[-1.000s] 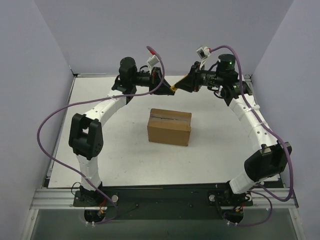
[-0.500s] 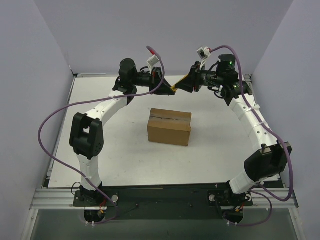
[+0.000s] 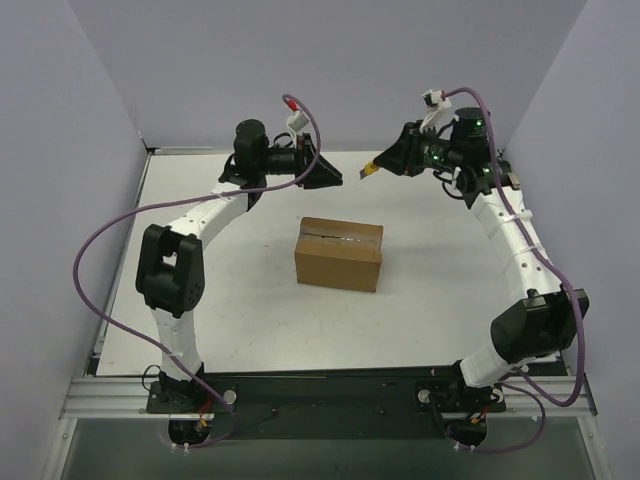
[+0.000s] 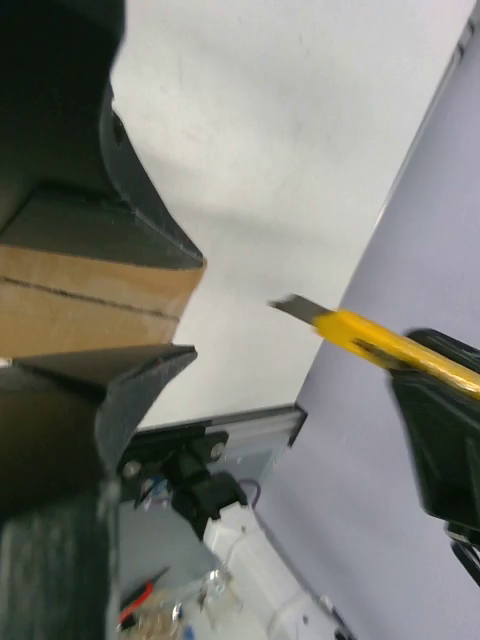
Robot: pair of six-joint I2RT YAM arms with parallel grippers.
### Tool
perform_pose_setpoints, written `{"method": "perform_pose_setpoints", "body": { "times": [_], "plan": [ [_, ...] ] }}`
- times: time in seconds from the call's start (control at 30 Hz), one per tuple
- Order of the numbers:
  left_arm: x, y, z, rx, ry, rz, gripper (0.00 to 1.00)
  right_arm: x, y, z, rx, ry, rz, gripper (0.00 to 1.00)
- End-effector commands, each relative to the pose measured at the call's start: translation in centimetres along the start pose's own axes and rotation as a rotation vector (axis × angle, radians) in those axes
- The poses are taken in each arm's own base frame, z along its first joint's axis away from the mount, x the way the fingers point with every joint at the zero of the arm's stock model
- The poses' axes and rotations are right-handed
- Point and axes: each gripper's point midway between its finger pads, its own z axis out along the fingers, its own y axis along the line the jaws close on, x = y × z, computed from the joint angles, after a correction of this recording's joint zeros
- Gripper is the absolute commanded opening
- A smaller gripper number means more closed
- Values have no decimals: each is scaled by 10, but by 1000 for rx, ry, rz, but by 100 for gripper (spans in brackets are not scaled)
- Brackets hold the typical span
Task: Unpack the express box
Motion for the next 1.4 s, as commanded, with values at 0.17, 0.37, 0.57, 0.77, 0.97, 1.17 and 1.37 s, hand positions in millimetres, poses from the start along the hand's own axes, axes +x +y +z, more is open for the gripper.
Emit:
{"method": "perform_pose_setpoints", "body": {
  "times": [0.17, 0.37, 0.57, 0.77, 0.97, 1.17, 1.37],
  "plan": [
    [31, -36, -14, -156, 220, 513, 91, 41, -68, -91, 445, -23, 199, 0],
    [125, -48, 5, -117, 490, 927, 96, 95, -90, -122, 435, -37, 637, 0],
    [138, -37, 47, -222, 552, 1172, 97, 124, -93, -126, 386, -140, 718, 0],
    [131, -15, 61, -322, 532, 1229, 97, 147, -96, -117, 328, -240, 817, 0],
    [138, 8, 68, -388, 520, 1193, 97, 166, -95, -116, 321, -278, 838, 0],
    [142, 18, 71, -440, 500, 1090, 97, 164, -103, -117, 337, -356, 839, 0],
    [137, 19, 71, -486, 459, 988, 97, 159, -118, -117, 366, -425, 868, 0]
  ]
}}
